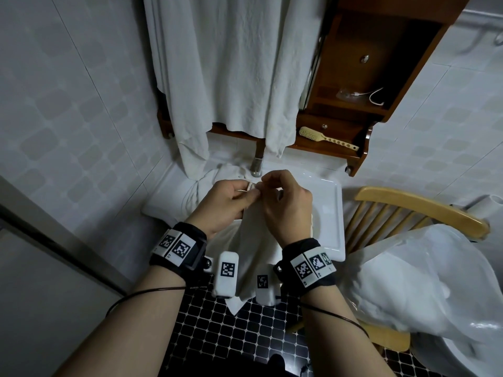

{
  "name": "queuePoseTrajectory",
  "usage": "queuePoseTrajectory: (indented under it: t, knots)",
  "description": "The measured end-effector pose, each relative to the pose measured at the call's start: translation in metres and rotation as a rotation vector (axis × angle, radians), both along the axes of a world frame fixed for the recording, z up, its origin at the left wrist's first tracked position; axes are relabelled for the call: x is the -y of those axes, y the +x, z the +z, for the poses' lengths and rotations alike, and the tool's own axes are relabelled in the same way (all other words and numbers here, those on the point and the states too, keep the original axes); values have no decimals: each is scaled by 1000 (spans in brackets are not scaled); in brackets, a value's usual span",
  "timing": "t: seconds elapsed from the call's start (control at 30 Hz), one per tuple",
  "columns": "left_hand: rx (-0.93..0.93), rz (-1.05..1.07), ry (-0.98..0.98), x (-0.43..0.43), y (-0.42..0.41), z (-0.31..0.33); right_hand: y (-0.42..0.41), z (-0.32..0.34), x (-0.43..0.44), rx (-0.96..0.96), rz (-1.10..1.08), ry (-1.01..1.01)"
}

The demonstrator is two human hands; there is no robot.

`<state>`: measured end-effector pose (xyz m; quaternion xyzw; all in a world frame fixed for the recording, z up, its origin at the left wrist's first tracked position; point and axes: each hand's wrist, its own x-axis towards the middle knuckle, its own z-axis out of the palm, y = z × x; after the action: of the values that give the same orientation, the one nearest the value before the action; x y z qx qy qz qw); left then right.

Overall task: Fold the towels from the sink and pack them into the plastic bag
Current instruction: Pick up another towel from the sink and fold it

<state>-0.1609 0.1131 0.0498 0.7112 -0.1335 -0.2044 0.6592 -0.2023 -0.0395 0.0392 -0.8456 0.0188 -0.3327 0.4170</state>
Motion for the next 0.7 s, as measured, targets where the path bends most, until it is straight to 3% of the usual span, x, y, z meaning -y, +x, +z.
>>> queuePoseTrajectory:
  t: [0.2, 0.27, 0.43, 0.57, 0.63, 0.7]
  knots:
    - [141, 114, 251, -3, 7, 8, -14, -2, 3, 61, -167, -112]
    - [201, 162, 282, 2, 5, 19, -26, 0, 1, -11, -116, -88]
    - [331, 119, 157, 22, -10, 51, -44, -12, -23, -224, -158, 13]
    - [429, -44, 28, 36, -27, 82, -45, -18, -18, -222, -282, 166]
    - [382, -123, -9, 41, -29, 86, -52, -17, -11, -214, -272, 170]
    - [464, -178, 11, 43, -27, 85, -63, -9, -3, -176, -242, 208]
